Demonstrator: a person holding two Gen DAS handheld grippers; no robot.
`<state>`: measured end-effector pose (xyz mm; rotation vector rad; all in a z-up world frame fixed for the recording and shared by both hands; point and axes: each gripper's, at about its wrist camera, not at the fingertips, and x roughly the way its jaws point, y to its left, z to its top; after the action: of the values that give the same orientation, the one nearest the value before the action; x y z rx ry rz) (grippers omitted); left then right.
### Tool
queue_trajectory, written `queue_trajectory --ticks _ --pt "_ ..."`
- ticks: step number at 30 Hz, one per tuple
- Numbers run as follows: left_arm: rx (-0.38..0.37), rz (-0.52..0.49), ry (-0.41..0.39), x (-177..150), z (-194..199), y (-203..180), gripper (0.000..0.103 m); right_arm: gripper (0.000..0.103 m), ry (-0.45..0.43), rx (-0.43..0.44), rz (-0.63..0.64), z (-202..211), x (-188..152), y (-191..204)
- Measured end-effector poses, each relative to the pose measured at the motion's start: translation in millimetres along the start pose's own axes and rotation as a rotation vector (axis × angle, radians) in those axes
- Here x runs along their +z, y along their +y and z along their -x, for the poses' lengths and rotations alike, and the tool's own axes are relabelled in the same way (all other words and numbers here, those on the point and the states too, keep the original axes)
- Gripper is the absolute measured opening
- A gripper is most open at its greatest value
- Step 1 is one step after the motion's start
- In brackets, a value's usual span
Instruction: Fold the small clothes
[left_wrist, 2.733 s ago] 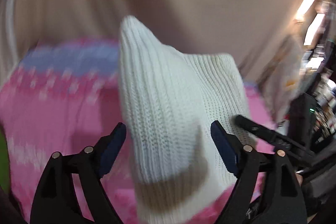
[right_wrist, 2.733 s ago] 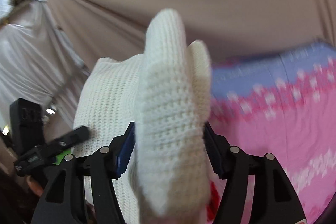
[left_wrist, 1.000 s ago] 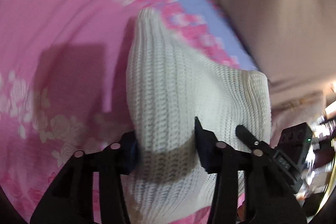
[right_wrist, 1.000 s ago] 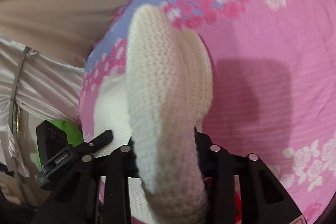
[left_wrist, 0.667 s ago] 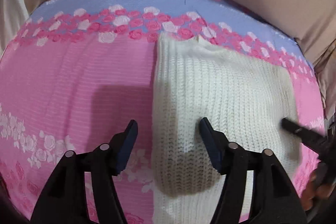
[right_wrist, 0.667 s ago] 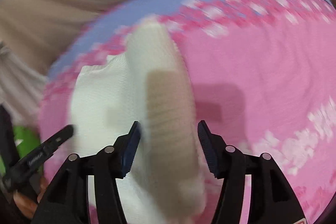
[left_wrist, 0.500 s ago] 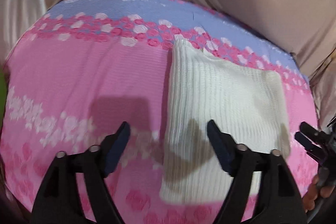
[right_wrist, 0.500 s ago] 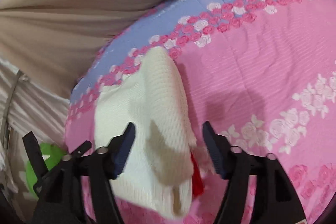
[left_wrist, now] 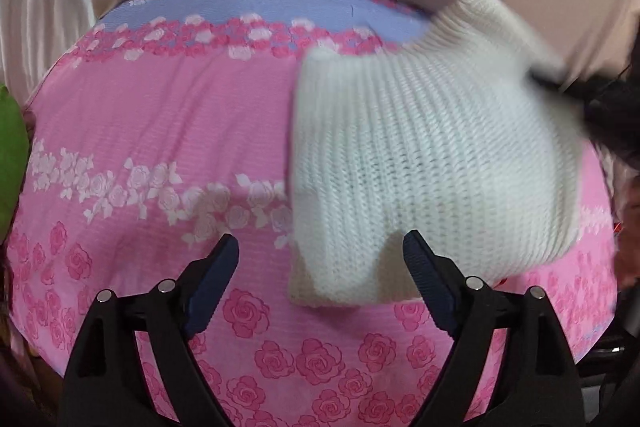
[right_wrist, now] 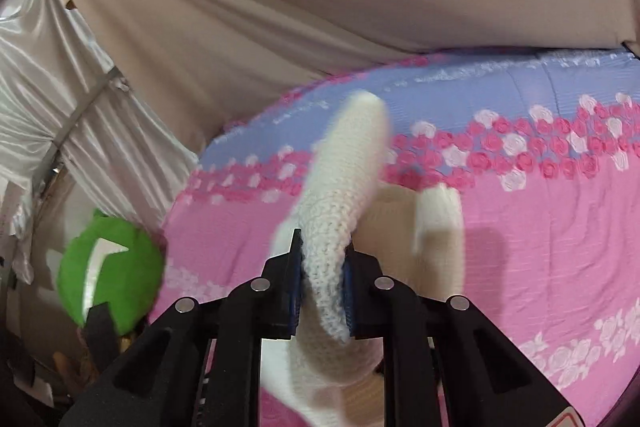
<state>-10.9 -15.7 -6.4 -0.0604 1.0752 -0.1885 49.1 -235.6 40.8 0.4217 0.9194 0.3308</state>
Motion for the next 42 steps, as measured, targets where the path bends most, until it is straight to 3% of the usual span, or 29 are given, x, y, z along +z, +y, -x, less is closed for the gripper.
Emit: queue_trajectory --ticks 2,3,5,6,7,8,11,13,15,17,21,26,30,33,42 --pt "0.03 -0.025 0.022 -4 -8 -6 0.082 0.019 0.191 -0.178 -0.03 -50 -21 -43" --pt "0.041 -0.035 0.03 -5 -9 -8 0.082 0.02 0.258 -0.218 -0.089 -64 -32 -62" --pt "0.045 -0.036 0.032 -6 -8 -7 0.082 0.026 0.172 -0.132 -0.228 -47 -45 -79" --pt "0.037 -0.032 0.029 -7 -6 -6 0.083 0.038 0.105 -0.094 -0.299 -27 -50 -81" --pt "0.034 -0.027 0.028 -8 -6 -5 0.083 0.059 0.072 -0.09 -0.328 -16 -54 -81" --pt "0.039 -0.023 0.034 -9 -8 -5 0.083 0.064 0.06 -0.096 -0.337 -11 -57 -80" --pt "0.053 -0.022 0.056 -9 -15 -5 0.083 0.064 0.121 -0.103 -0.31 -23 -57 -78" --pt "0.06 -0.033 0.052 -9 -15 -8 0.083 0.053 0.16 -0.128 -0.293 -41 -60 -79" --pt "0.084 -0.052 0.061 -8 -18 -10 0.083 0.053 0.219 -0.162 -0.267 -61 -70 -83" --pt "0.098 -0.063 0.061 -7 -16 -11 0.083 0.053 0.195 -0.181 -0.293 -56 -71 -81" --pt "0.135 -0.081 0.02 -4 -1 -16 0.084 0.058 0.074 -0.339 -0.113 -5 -68 -25" --pt "0.18 -0.117 -0.061 0 21 -34 0.088 0.068 -0.014 -0.436 -0.001 26 -99 30" --pt "0.202 -0.122 -0.105 -2 31 -46 0.089 0.068 0.028 -0.475 0.011 21 -119 34" --pt "0.211 -0.121 -0.095 -7 31 -52 0.089 0.068 0.063 -0.497 0.001 20 -126 32" --pt "0.224 -0.119 -0.092 -24 35 -58 0.089 0.07 0.061 -0.504 -0.016 26 -143 38"
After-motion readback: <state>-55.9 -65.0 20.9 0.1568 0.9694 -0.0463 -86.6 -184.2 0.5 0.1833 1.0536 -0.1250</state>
